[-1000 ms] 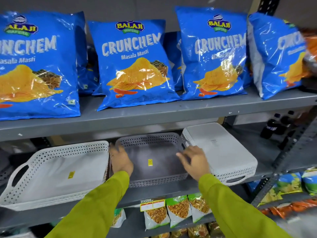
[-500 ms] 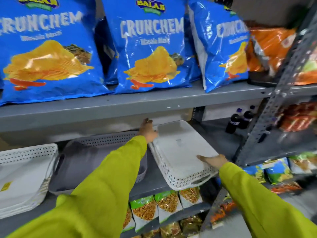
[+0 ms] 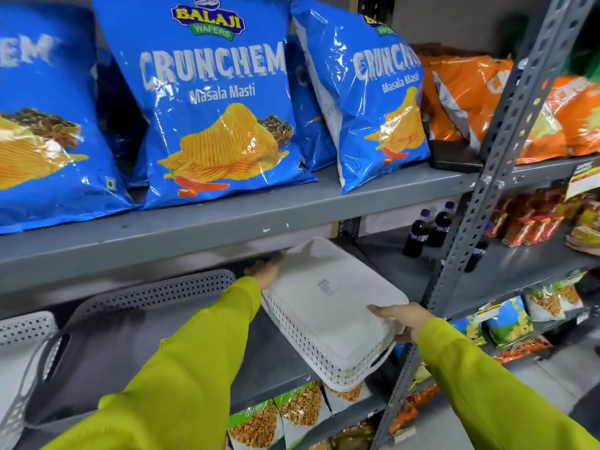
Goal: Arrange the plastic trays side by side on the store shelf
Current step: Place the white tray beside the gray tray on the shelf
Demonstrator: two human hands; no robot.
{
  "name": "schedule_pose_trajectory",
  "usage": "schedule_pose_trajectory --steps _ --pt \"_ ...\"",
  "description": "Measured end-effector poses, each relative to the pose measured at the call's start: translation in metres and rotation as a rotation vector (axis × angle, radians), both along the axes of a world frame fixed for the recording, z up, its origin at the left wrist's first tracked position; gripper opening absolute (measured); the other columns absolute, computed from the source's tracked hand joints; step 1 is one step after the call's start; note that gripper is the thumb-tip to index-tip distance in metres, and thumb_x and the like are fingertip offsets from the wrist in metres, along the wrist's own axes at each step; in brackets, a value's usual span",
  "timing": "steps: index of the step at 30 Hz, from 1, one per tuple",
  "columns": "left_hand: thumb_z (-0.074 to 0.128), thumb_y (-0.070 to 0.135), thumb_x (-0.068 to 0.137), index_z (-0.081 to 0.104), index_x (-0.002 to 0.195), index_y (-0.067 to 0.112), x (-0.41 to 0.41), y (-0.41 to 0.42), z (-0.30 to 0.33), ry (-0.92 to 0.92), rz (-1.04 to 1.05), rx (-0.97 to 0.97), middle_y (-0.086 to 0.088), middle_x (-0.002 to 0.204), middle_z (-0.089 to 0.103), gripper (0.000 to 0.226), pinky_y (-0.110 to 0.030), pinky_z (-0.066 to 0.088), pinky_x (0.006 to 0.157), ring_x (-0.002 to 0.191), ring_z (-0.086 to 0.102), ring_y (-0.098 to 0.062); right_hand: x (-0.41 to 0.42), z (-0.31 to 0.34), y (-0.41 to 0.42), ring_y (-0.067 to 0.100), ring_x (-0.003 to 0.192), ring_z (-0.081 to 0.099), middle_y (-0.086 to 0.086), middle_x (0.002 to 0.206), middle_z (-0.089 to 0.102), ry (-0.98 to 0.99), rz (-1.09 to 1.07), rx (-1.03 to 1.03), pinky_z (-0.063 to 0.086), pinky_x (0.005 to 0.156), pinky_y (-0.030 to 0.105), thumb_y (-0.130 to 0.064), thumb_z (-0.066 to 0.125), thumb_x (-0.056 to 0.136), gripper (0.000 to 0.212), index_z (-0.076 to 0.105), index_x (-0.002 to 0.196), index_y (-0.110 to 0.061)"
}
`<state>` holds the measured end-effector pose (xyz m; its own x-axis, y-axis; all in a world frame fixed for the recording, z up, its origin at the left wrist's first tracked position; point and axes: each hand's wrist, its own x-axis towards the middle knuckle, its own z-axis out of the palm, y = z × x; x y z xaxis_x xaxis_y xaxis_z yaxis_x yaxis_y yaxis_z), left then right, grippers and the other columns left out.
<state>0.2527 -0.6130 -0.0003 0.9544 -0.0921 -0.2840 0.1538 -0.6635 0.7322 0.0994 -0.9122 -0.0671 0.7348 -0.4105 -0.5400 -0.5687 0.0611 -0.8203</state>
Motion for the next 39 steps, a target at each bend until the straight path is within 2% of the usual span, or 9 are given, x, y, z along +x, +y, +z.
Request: schedule_pose_trajectory --steps 6,10,14,17,19,23,27,34,39 --pt "0.041 0.041 0.098 0.029 0.149 0.014 0.019 0.001 0.034 -0.14 0.162 -0.366 -0.009 0.159 0.023 0.059 -0.034 0.017 0.119 0.145 0.024 -0.032 -0.018 0.065 0.028 0.034 0.11 0.063 0.016 0.121 0.065 -0.289 -0.05 0.153 0.054 0.089 0.045 -0.02 0.099 0.04 0.103 0.052 0.128 0.005" --pt "0.073 0.07 0.054 0.047 0.14 0.017 0.098 0.039 -0.029 -0.012 0.255 -0.623 -0.004 0.148 0.046 0.104 -0.045 0.034 0.116 0.133 0.046 -0.025 0.003 0.09 0.026 0.031 0.125 0.048 0.013 0.137 0.047 -0.513 -0.176 -0.042 0.043 0.106 0.052 0.006 0.088 0.058 0.108 0.027 0.145 -0.014" --pt "0.047 0.02 0.096 0.06 0.097 0.017 0.024 0.042 0.032 0.001 0.238 -0.786 0.004 0.079 0.063 0.013 -0.019 0.054 0.086 0.078 0.057 -0.016 0.014 0.098 0.009 0.023 0.125 0.044 0.004 0.142 0.04 -0.6 -0.053 -0.291 0.041 0.105 0.044 0.007 0.092 0.048 0.131 0.019 0.15 -0.031" --pt "0.056 0.031 0.085 0.064 0.105 0.012 0.009 0.041 0.042 0.115 0.179 -1.0 -0.001 0.082 0.072 0.029 -0.028 0.057 0.075 0.082 0.067 -0.02 0.012 0.097 0.004 0.025 0.113 0.052 0.014 0.131 0.052 -0.589 0.076 -0.551 0.051 0.087 0.041 0.013 0.084 0.055 0.096 0.039 0.133 -0.022" --pt "0.058 0.033 0.084 0.07 0.093 0.009 -0.004 0.039 0.043 0.157 0.125 -0.875 -0.007 0.084 0.074 0.029 -0.035 0.055 0.077 0.079 0.071 -0.021 0.008 0.091 0.003 0.023 0.093 0.056 0.019 0.106 0.061 -0.535 0.122 -0.678 0.05 0.064 0.037 0.011 0.074 0.067 0.061 0.046 0.115 -0.016" --pt "0.061 -0.002 0.056 0.054 0.068 0.002 -0.025 0.033 0.018 0.151 0.034 -0.325 -0.016 0.073 0.053 0.014 -0.023 0.04 0.053 0.063 0.053 -0.024 0.008 0.059 -0.007 0.035 0.09 0.066 0.022 0.094 0.067 -0.271 0.319 -0.945 0.055 0.076 0.044 0.0 0.062 0.077 0.02 0.059 0.095 -0.009" --pt "0.053 -0.001 0.061 0.055 0.117 -0.007 -0.02 0.036 -0.017 0.029 -0.07 0.142 -0.022 0.108 0.065 0.056 -0.037 0.058 0.072 0.1 0.064 -0.035 0.004 0.052 0.006 0.039 0.107 0.061 0.021 0.119 0.061 0.07 0.442 -1.009 0.053 0.09 0.037 -0.005 0.054 0.087 0.026 0.062 0.111 -0.011" --pt "0.055 -0.005 0.076 0.069 0.109 0.001 -0.052 0.075 0.03 -0.453 0.154 -0.138 -0.009 0.117 0.065 0.037 -0.02 0.04 0.091 0.113 0.059 -0.024 0.013 0.049 0.038 0.038 0.135 0.039 0.016 0.154 0.025 0.078 0.489 -1.114 0.042 0.107 0.039 -0.002 0.051 0.087 0.039 0.058 0.124 -0.011" --pt "0.059 0.0 0.082 0.068 0.11 0.002 -0.058 0.23 0.018 -0.509 0.417 0.118 -0.022 0.119 0.065 0.029 -0.036 0.047 0.092 0.108 0.061 -0.039 0.026 0.066 0.096 0.026 0.143 0.028 0.008 0.154 0.035 -0.089 0.574 -1.219 0.021 0.119 0.032 -0.009 0.057 0.085 0.037 0.063 0.12 -0.02"
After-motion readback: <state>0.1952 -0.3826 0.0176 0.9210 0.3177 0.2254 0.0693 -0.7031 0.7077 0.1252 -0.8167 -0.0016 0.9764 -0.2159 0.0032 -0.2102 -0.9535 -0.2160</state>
